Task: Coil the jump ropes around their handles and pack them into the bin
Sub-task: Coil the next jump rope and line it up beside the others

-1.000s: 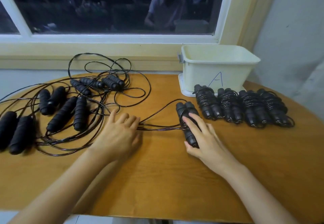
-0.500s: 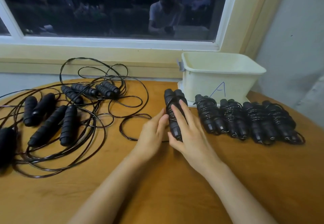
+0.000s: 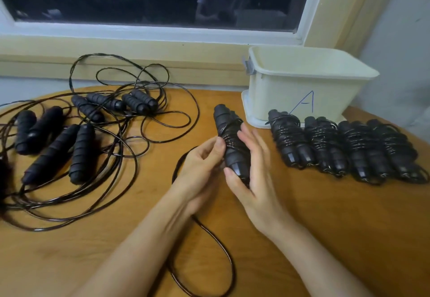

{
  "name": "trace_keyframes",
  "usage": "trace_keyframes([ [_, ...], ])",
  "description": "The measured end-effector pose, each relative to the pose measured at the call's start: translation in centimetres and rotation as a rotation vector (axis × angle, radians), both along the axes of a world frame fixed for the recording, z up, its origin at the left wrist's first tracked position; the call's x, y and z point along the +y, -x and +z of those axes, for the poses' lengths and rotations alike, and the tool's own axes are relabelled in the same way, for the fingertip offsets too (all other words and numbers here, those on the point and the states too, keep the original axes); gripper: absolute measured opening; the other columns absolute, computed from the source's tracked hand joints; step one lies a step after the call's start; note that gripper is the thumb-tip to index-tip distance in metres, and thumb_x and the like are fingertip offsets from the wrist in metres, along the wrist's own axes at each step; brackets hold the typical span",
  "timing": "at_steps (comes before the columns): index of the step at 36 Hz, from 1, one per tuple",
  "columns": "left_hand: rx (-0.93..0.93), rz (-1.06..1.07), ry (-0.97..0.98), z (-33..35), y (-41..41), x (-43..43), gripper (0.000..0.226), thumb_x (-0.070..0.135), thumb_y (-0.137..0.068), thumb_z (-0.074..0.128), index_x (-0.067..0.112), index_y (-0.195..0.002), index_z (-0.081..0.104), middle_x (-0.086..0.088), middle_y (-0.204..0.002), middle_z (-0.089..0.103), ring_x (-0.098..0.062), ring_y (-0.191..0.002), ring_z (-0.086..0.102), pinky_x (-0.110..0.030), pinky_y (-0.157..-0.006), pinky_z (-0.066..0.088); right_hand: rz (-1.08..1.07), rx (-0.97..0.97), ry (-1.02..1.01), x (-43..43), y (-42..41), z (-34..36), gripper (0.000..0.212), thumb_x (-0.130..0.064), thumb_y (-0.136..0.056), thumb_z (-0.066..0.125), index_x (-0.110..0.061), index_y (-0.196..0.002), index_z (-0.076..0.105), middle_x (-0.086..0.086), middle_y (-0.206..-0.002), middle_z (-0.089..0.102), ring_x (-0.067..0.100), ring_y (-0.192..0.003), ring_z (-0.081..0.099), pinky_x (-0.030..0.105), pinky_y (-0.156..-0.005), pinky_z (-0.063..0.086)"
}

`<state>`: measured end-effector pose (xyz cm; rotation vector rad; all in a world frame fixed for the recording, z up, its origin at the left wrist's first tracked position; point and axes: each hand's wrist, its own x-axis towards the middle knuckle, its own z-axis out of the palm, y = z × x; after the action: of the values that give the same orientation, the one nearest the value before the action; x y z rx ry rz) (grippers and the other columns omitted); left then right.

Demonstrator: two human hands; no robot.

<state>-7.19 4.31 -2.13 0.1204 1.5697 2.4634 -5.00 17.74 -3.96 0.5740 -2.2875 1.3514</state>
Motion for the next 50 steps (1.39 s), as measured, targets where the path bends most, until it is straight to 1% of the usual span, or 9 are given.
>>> trace_keyframes([
  [5, -0.055, 0.167, -0.120, -0.4, 0.1, 0.3, 0.077, 0.027, -0.067, 0.082, 0.003, -0.135, 0.054, -0.018, -0.125, 0.066, -0.036, -0.122, 0.059, -0.050, -0.110, 0.041, -0.150, 0.032, -0.127, 0.0, -0.1, 0.3, 0.068, -0.052, -0.088, 0.054, -0.022, -0.148, 0.042, -0.004, -0.154, 0.034, 0.011, -0.138, 0.036, 0.024, -0.112, 0.031],
  [11, 0.094, 0.230, -0.040, -0.2, 0.0, 0.5, 0.068, 0.011, -0.075, 0.079, 0.010, -0.137, 0.052, -0.005, -0.117, 0.072, -0.019, -0.114, 0.066, -0.029, -0.091, 0.055, -0.103, 0.057, 0.011, 0.0, -0.1, 0.0, 0.065, -0.037, -0.091, 0.060, -0.011, -0.149, 0.042, 0.000, -0.142, 0.051, 0.012, -0.134, 0.048, 0.031, -0.107, 0.045],
  [18, 0.152, 0.148, -0.045, 0.0, -0.1, 0.6, 0.068, 0.011, -0.081, 0.062, 0.015, -0.146, 0.039, -0.005, -0.131, 0.065, -0.016, -0.124, 0.059, -0.022, -0.095, 0.051, 0.104, -0.107, 0.459, 0.3, -1.0, 1.5, 0.056, -0.005, -0.094, 0.063, -0.020, -0.144, 0.042, -0.011, -0.140, 0.054, 0.002, -0.131, 0.049, 0.015, -0.099, 0.044],
  [25, 0.158, 0.062, -0.005, 0.6, -0.4, 0.4, 0.063, 0.026, -0.087, 0.062, 0.003, -0.143, 0.045, -0.020, -0.136, 0.058, -0.027, -0.124, 0.057, -0.032, -0.101, 0.050, 0.208, -0.184, 0.624, 0.1, -1.1, 1.1, 0.043, -0.016, -0.098, 0.053, -0.033, -0.137, 0.046, 0.001, -0.138, 0.058, 0.020, -0.130, 0.054, 0.039, -0.102, 0.048],
  [30, 0.124, 0.076, -0.037, 0.5, -0.5, 0.2, 0.051, 0.017, -0.092, 0.056, -0.006, -0.137, 0.048, -0.003, -0.093, 0.073, -0.010, -0.086, 0.069, -0.022, -0.080, 0.055, 0.166, -0.211, 0.530, 0.3, -0.7, 0.8, 0.041, -0.018, -0.101, 0.051, -0.025, -0.141, 0.046, -0.008, -0.137, 0.058, 0.013, -0.131, 0.052, 0.028, -0.101, 0.047],
  [34, 0.085, 0.172, 0.022, 0.2, -0.4, 0.0, 0.053, 0.015, -0.083, 0.066, 0.000, -0.132, 0.056, -0.015, -0.119, 0.069, -0.027, -0.113, 0.066, -0.032, -0.094, 0.055, 0.000, -0.146, 0.328, 1.2, 0.0, 0.5, 0.044, -0.029, -0.098, 0.054, -0.023, -0.141, 0.051, -0.007, -0.146, 0.048, 0.005, -0.138, 0.040, 0.017, -0.109, 0.035],
  [38, 0.108, 0.230, 0.117, 0.2, -0.4, 0.2, 0.052, 0.017, -0.077, 0.072, 0.005, -0.127, 0.061, -0.009, -0.113, 0.073, -0.022, -0.109, 0.069, -0.038, -0.094, 0.055, 0.020, -0.156, 0.282, 0.9, -0.4, 0.5, 0.047, -0.015, -0.105, 0.044, -0.029, -0.149, 0.036, -0.011, -0.153, 0.041, -0.002, -0.141, 0.034, 0.015, -0.112, 0.031],
  [43, 0.239, 0.243, 0.294, 0.2, -0.1, -0.4, 0.040, 0.020, -0.076, 0.071, 0.018, -0.115, 0.066, 0.003, -0.108, 0.075, -0.010, -0.105, 0.069, -0.019, -0.081, 0.054, -0.013, -0.089, 0.173, 1.1, -0.1, 0.1, 0.048, -0.010, -0.102, 0.039, -0.018, -0.150, 0.039, -0.009, -0.150, 0.045, -0.002, -0.139, 0.037, 0.010, -0.110, 0.030],
  [50, 0.353, 0.086, 0.471, 0.3, 0.0, -0.9, 0.039, 0.006, -0.089, 0.063, 0.033, -0.116, 0.058, 0.018, -0.109, 0.072, -0.003, -0.113, 0.064, -0.015, -0.090, 0.049, -0.048, -0.217, 0.191, 2.4, 0.9, 0.2, 0.050, 0.003, -0.103, 0.038, -0.016, -0.149, 0.040, -0.015, -0.142, 0.046, -0.022, -0.125, 0.037, 0.001, -0.102, 0.027],
])
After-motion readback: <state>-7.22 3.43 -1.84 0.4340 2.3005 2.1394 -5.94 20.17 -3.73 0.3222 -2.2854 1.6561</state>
